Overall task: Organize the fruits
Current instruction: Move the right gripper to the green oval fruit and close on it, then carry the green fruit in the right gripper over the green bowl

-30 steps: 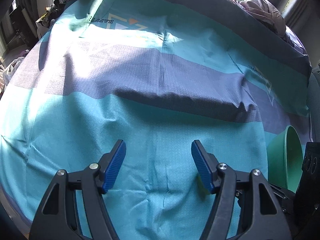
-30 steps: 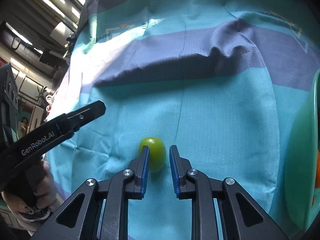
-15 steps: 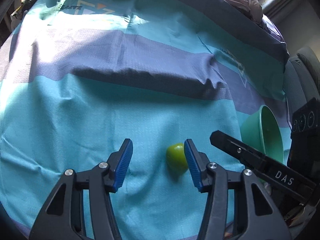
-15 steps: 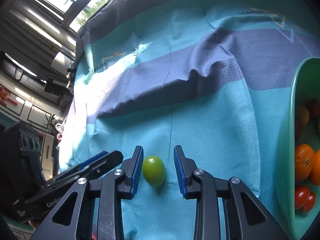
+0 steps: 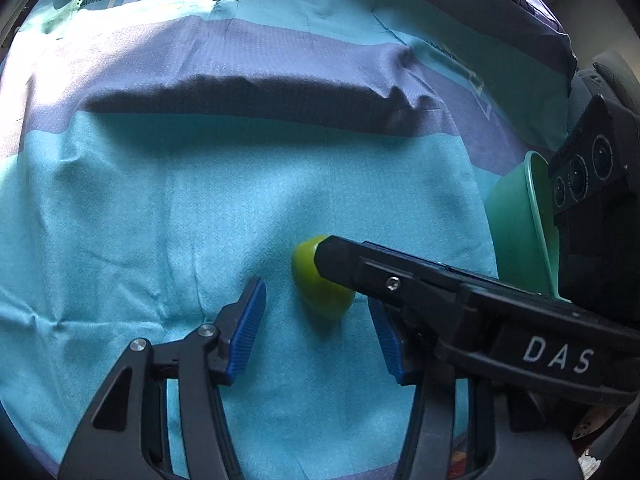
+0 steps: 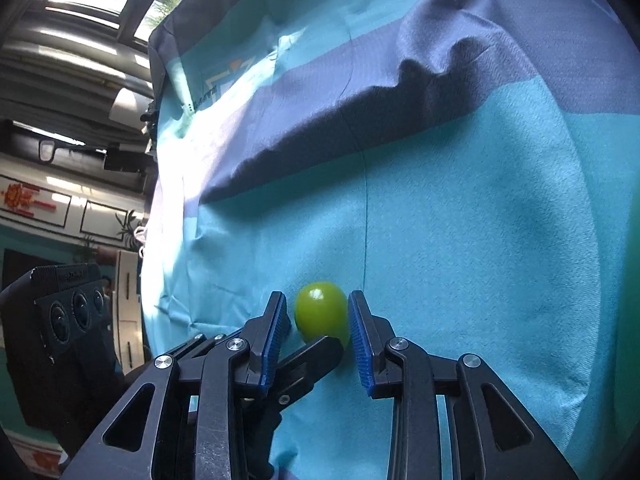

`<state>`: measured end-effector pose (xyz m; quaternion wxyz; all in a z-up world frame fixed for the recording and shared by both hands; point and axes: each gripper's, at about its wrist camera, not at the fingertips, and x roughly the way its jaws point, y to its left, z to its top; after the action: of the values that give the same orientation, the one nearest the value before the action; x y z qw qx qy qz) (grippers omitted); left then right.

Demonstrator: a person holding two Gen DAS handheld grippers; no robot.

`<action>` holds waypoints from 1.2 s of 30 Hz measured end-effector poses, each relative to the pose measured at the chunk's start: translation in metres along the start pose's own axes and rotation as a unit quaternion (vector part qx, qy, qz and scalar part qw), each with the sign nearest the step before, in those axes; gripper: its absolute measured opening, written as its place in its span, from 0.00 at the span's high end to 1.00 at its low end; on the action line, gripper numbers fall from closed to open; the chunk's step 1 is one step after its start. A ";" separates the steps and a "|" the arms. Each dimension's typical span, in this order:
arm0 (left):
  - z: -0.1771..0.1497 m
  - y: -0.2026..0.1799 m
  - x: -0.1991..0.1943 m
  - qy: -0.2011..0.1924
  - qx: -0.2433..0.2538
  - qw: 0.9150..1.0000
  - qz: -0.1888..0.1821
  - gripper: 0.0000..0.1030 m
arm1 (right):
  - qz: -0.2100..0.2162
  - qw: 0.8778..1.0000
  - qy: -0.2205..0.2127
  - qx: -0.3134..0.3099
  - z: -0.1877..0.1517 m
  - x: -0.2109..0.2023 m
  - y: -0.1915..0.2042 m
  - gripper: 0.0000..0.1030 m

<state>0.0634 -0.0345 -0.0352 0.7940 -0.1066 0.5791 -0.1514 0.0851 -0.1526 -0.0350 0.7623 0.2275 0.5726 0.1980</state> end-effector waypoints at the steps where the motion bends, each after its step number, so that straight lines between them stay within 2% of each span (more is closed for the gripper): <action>1: 0.000 -0.001 0.001 -0.001 0.004 1.000 0.000 0.55 | -0.003 1.000 0.002 -0.003 0.000 0.002 0.001 0.68; 4: -0.002 -0.004 0.005 0.001 0.012 1.000 -0.001 0.65 | -0.015 1.000 0.008 -0.007 0.000 0.009 0.002 0.68; 6: -0.002 -0.001 0.007 0.004 0.007 1.000 0.005 0.68 | -0.016 1.000 0.010 -0.008 -0.001 0.013 0.002 0.67; 12: -0.002 -0.001 0.007 0.001 0.016 1.000 0.012 0.68 | -0.014 1.000 0.008 -0.021 -0.002 0.015 0.003 0.64; 15: -0.003 -0.009 0.001 -0.014 0.030 0.999 0.020 0.68 | -0.014 1.000 -0.003 -0.026 -0.004 0.010 0.004 0.64; 19: -0.008 -0.027 -0.023 -0.051 0.054 0.997 0.023 0.68 | -0.012 0.999 -0.039 -0.036 -0.009 -0.014 0.011 0.64; 23: -0.013 -0.055 -0.050 -0.100 0.093 0.990 0.023 0.68 | -0.021 0.993 -0.094 -0.061 -0.018 -0.052 0.023 0.64; 29: -0.018 -0.104 -0.081 -0.149 0.153 0.977 0.021 0.68 | -0.014 0.983 -0.171 -0.073 -0.028 -0.110 0.023 0.64; 36: -0.017 -0.168 -0.089 -0.174 0.226 0.958 -0.004 0.68 | -0.021 0.966 -0.253 -0.053 -0.039 -0.171 0.001 0.64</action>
<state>0.0027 -0.1579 0.0969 0.8854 0.0488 0.3819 -0.2605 0.0022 -0.2429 0.0899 0.8973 0.2174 0.3545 0.1483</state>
